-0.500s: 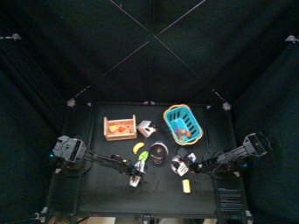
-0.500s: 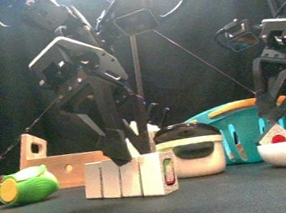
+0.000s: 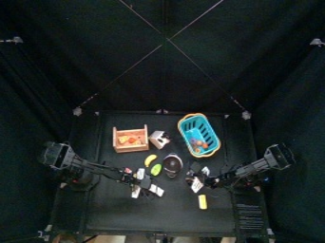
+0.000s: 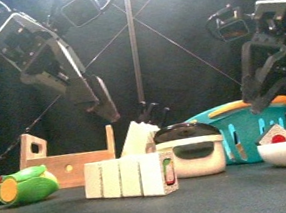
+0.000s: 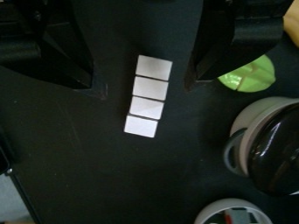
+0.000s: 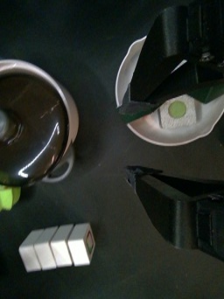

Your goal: Grab sushi roll

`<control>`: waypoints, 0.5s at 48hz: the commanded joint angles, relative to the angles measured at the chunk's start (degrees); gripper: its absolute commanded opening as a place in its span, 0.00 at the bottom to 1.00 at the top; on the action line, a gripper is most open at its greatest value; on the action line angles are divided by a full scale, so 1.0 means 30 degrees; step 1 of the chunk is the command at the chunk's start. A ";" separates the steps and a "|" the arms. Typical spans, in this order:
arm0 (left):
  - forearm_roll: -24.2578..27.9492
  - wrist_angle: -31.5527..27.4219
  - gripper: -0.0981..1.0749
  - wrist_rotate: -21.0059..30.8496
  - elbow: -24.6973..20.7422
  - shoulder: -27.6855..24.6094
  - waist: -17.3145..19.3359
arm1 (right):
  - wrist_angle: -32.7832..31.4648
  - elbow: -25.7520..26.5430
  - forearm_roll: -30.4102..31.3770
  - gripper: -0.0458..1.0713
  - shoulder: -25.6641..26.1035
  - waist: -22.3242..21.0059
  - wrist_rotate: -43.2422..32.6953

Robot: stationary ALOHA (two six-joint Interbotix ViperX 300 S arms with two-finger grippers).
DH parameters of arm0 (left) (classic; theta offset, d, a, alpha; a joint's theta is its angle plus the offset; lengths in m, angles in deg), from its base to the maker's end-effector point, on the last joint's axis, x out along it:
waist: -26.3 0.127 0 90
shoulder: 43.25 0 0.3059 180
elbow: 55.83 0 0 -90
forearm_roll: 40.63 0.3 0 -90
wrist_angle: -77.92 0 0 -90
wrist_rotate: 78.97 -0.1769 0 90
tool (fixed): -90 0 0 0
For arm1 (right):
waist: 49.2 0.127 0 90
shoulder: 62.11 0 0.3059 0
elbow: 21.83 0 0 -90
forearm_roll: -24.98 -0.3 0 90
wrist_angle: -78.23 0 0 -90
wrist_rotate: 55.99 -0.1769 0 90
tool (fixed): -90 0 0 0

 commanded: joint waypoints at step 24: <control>-0.1494 0.3545 0.95 -0.0059 0.4395 0.5332 0.3838 | 0.1143 0.5186 0.2314 0.82 -0.3428 0.0029 0.0322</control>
